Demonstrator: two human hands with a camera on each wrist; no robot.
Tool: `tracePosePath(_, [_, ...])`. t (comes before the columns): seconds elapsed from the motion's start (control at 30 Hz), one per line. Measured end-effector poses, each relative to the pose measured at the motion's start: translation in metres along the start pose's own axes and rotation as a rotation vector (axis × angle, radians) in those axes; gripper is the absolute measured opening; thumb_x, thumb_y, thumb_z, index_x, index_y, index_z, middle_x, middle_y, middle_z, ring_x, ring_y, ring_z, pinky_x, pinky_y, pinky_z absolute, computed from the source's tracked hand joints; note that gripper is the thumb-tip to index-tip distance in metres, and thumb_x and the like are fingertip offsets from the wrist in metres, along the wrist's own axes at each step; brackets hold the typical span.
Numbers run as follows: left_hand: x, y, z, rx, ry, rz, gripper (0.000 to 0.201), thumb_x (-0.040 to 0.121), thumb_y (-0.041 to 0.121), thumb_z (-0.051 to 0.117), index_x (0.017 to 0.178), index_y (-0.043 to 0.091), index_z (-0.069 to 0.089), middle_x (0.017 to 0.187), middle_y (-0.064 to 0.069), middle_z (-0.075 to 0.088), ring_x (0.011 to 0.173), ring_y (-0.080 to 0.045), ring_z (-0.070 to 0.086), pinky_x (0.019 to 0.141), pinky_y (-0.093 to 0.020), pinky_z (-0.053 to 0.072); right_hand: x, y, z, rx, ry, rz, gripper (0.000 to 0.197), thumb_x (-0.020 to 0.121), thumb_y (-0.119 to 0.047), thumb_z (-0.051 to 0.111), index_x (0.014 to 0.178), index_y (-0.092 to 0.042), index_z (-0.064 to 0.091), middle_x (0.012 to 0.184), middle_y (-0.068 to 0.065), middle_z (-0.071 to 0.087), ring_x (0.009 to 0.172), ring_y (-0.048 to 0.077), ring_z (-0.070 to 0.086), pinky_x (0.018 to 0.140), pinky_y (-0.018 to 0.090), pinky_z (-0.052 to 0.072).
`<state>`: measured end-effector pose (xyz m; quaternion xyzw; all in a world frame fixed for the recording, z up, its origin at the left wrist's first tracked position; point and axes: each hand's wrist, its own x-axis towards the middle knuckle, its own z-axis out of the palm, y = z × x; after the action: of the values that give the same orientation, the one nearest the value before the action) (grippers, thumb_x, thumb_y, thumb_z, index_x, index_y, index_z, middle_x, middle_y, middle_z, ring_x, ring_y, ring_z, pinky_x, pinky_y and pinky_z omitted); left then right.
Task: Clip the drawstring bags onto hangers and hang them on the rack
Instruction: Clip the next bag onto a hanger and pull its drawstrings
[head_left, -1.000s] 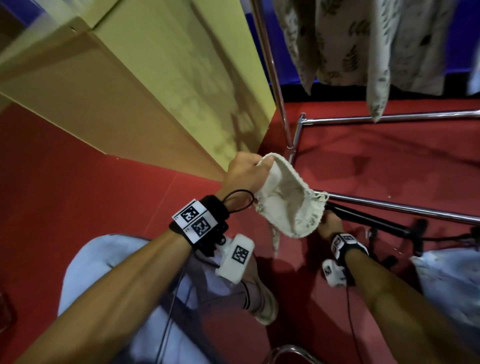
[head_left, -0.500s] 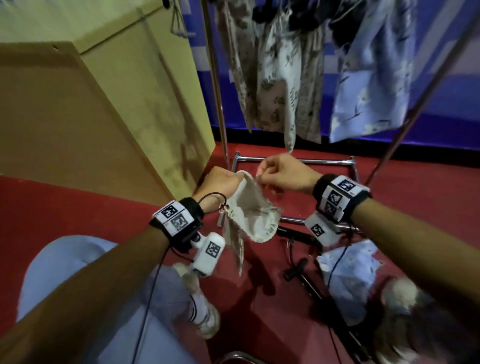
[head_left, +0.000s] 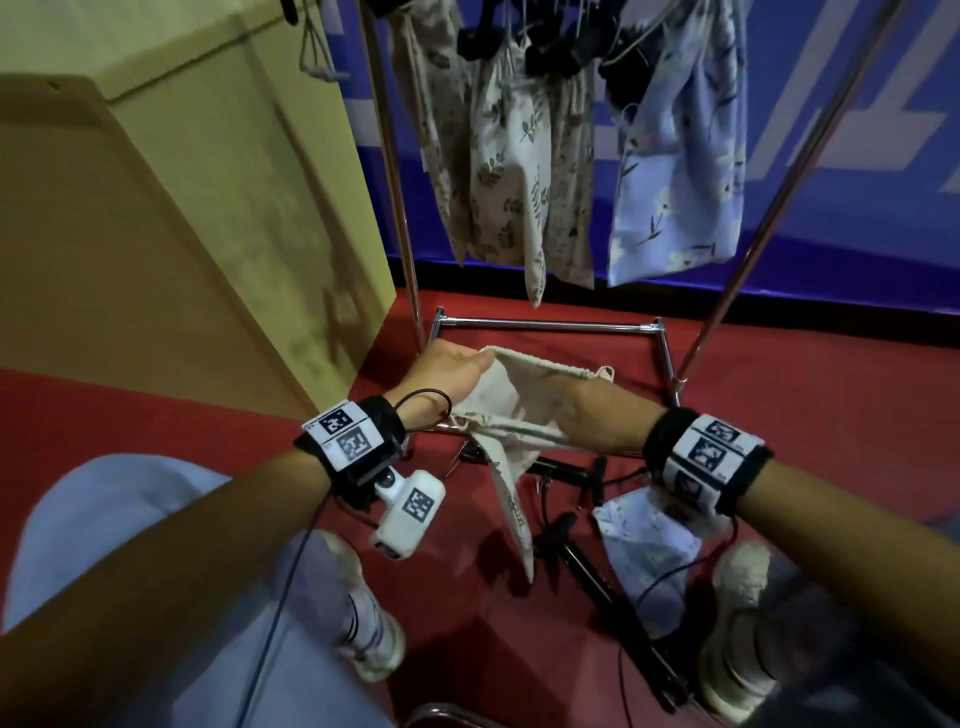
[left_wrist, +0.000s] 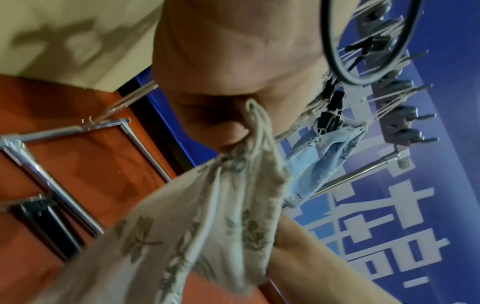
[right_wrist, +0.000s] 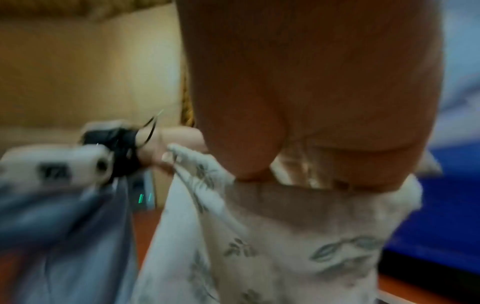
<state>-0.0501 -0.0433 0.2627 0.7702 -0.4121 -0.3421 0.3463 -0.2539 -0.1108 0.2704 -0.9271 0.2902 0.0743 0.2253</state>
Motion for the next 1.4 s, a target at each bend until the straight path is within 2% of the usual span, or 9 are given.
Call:
tracePosePath(0.23, [0.005,-0.011,0.003,0.227,0.050,0.115,0.050,0.097,0.025,0.056,0.054,0.018,0.032,0.050,0.006,0.026,0.040,-0.009,0.022,0.044,-0.025,0.021,-0.002,0.010,-0.023,-0.003,-0.193,0.010,0.088,0.089,-0.023,0.069,0.158,-0.029,0.015,0.112,-0.006,0.057,0.096,0.016,0.055,0.081,0.025,0.041])
tracePosePath(0.33, [0.009,-0.010,0.001,0.224,0.110,0.118,0.052,0.098,0.025,0.055,0.052,0.017,0.032,0.048,0.005,0.027,0.041,-0.013,0.026,0.046,-0.029,0.021,0.014,0.026,-0.022,0.483,-0.028,-0.087,0.063,0.088,-0.020,0.076,0.144,-0.026,0.048,0.109,0.005,0.072,0.085,0.029,0.070,0.079,0.040,0.059])
tracePosePath(0.43, [0.015,-0.013,-0.003,0.186,0.132,0.113,0.051,0.097,0.029,0.055,0.053,0.018,0.032,0.048,0.005,0.027,0.046,-0.018,0.026,0.050,-0.031,0.020,0.041,0.047,-0.005,0.871,0.293,0.079,0.007,0.096,-0.014,0.065,0.099,-0.009,0.070,0.080,0.009,0.073,0.069,0.033,0.063,0.064,0.042,0.055])
tracePosePath(0.6, [0.014,-0.020,0.002,0.179,0.137,0.063,0.053,0.094,0.031,0.057,0.050,0.020,0.029,0.043,0.010,0.023,0.044,-0.014,0.022,0.052,-0.028,0.020,0.075,0.129,0.079,0.856,0.170,0.590,0.017,0.097,-0.024,0.064,0.086,-0.010,0.064,0.074,0.009,0.065,0.061,0.023,0.058,0.052,0.025,0.047])
tracePosePath(0.73, [0.019,-0.028,-0.003,0.204,0.169,-0.016,0.052,0.090,0.032,0.060,0.047,0.022,0.032,0.042,0.008,0.025,0.040,-0.015,0.022,0.048,-0.024,0.021,0.081,0.218,0.182,1.015,0.078,0.873,0.029,0.092,-0.028,0.067,0.112,-0.008,0.061,0.104,0.018,0.066,0.086,0.034,0.066,0.081,0.044,0.061])
tracePosePath(0.97, [0.032,-0.052,-0.006,0.318,0.219,-0.111,0.054,0.090,0.037,0.062,0.049,0.020,0.031,0.046,0.004,0.026,0.046,-0.017,0.024,0.054,-0.029,0.022,0.080,0.235,0.263,0.973,0.044,1.013,0.051,0.090,-0.036,0.070,0.124,0.001,0.065,0.119,0.015,0.063,0.121,0.035,0.058,0.102,0.037,0.045])
tracePosePath(1.1, [0.041,-0.062,-0.003,0.359,0.221,-0.132,0.058,0.092,0.037,0.063,0.049,0.018,0.030,0.042,0.007,0.023,0.045,-0.017,0.024,0.054,-0.030,0.022,0.093,0.233,0.277,1.041,-0.011,1.029,0.056,0.094,-0.044,0.063,0.127,0.001,0.064,0.127,0.019,0.064,0.120,0.035,0.059,0.091,0.033,0.044])
tracePosePath(1.27, [0.047,-0.070,0.000,0.396,0.188,-0.138,0.054,0.094,0.036,0.062,0.050,0.018,0.033,0.042,0.008,0.025,0.043,-0.015,0.026,0.051,-0.029,0.022,0.114,0.258,0.331,1.383,0.104,1.087,0.050,0.090,-0.038,0.067,0.111,0.008,0.067,0.093,0.016,0.074,0.085,0.035,0.073,0.085,0.051,0.059])
tracePosePath(1.4, [0.051,-0.073,0.003,0.410,0.181,-0.158,0.050,0.094,0.039,0.060,0.053,0.020,0.038,0.044,0.007,0.029,0.046,-0.016,0.030,0.051,-0.028,0.025,0.110,0.243,0.322,1.573,0.160,1.077,0.015,0.104,-0.026,0.050,0.101,-0.012,0.053,0.090,0.003,0.056,0.075,0.018,0.060,0.053,0.027,0.059])
